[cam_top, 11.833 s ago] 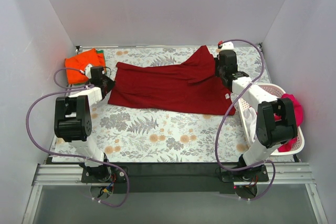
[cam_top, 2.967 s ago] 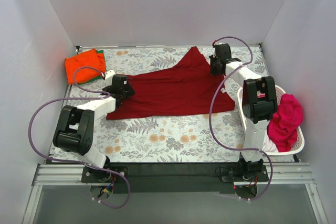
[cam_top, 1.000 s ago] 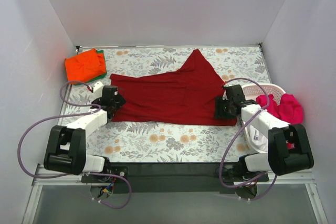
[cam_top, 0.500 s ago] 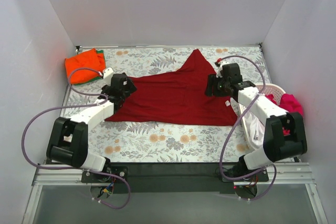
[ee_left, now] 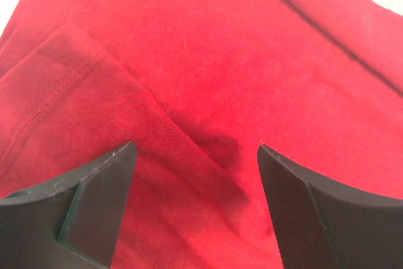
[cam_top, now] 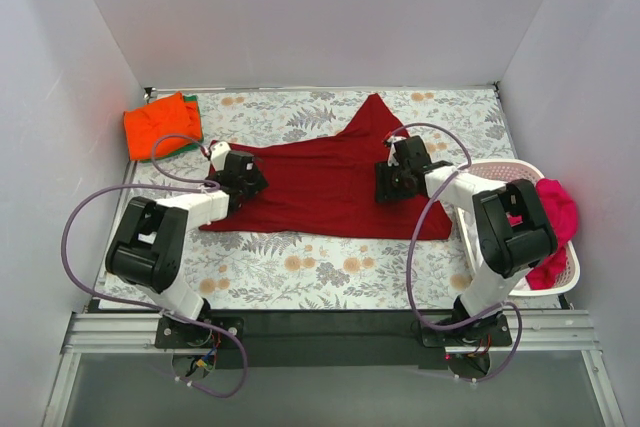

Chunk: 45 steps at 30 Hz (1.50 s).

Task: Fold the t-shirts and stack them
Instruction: Fold the tshirt

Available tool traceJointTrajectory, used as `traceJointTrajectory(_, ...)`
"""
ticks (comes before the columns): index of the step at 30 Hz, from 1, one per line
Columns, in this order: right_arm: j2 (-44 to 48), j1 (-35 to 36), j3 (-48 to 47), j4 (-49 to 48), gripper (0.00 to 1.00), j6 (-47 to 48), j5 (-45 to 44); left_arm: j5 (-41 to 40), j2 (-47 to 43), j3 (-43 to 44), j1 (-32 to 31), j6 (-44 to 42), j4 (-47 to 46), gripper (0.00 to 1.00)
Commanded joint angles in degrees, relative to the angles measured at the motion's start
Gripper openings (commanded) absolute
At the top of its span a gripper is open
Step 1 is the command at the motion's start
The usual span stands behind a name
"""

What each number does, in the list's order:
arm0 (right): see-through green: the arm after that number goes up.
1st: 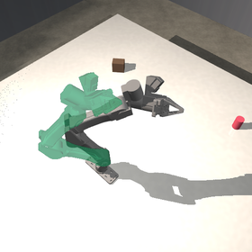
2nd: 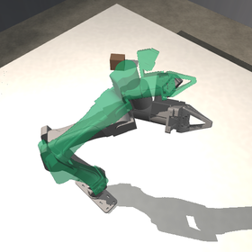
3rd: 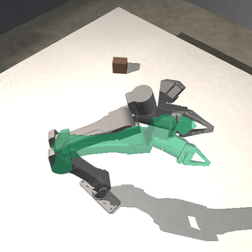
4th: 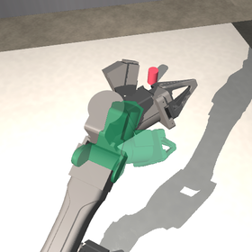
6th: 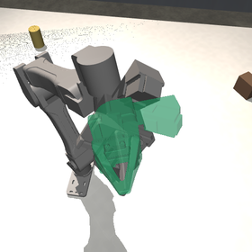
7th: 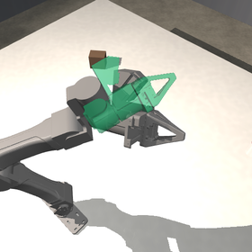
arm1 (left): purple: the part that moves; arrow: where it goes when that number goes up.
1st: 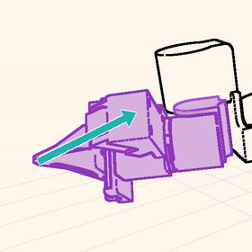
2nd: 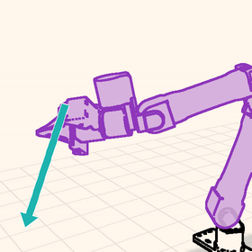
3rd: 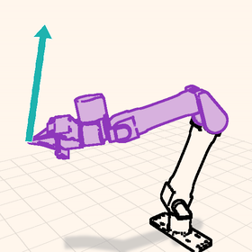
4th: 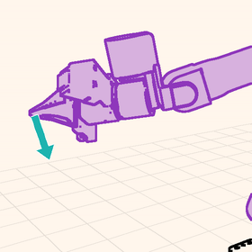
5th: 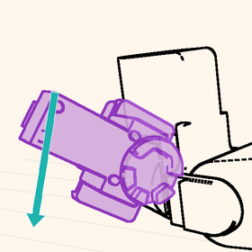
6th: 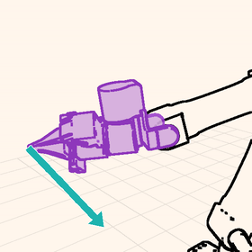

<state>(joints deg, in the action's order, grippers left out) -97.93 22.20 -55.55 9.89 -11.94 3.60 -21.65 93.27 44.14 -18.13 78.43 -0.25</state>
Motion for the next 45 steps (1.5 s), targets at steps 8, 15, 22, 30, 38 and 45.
traceJointTrajectory(8,4.8,2.3,13.0,-0.1,0.48,-3.4,0.2,0.3,-9.9,-12.5,0.1,3.5,6.6,0.72)
traceJointTrajectory(15,10.4,2.5,13.1,1.4,0.48,-2.7,0.3,-2.1,-18.4,-10.6,-0.9,3.3,8.8,0.73)
traceJointTrajectory(22,15.1,2.6,12.7,1.8,0.48,-0.7,1.5,-16.3,-20.4,-4.9,-0.1,3.0,14.1,0.76)
traceJointTrajectory(30,19.2,2.6,14.5,-0.7,0.49,1.2,5.7,-19.9,-12.3,-1.3,3.6,3.3,15.8,0.65)
traceJointTrajectory(38,20.0,2.6,16.2,-2.6,0.49,0.9,7.7,-18.9,-7.3,-0.2,4.6,2.1,14.3,0.61)
traceJointTrajectory(45,19.3,2.6,16.4,-2.7,0.49,0.7,6.4,-18.9,-2.9,0.9,5.7,0.8,12.6,0.57)
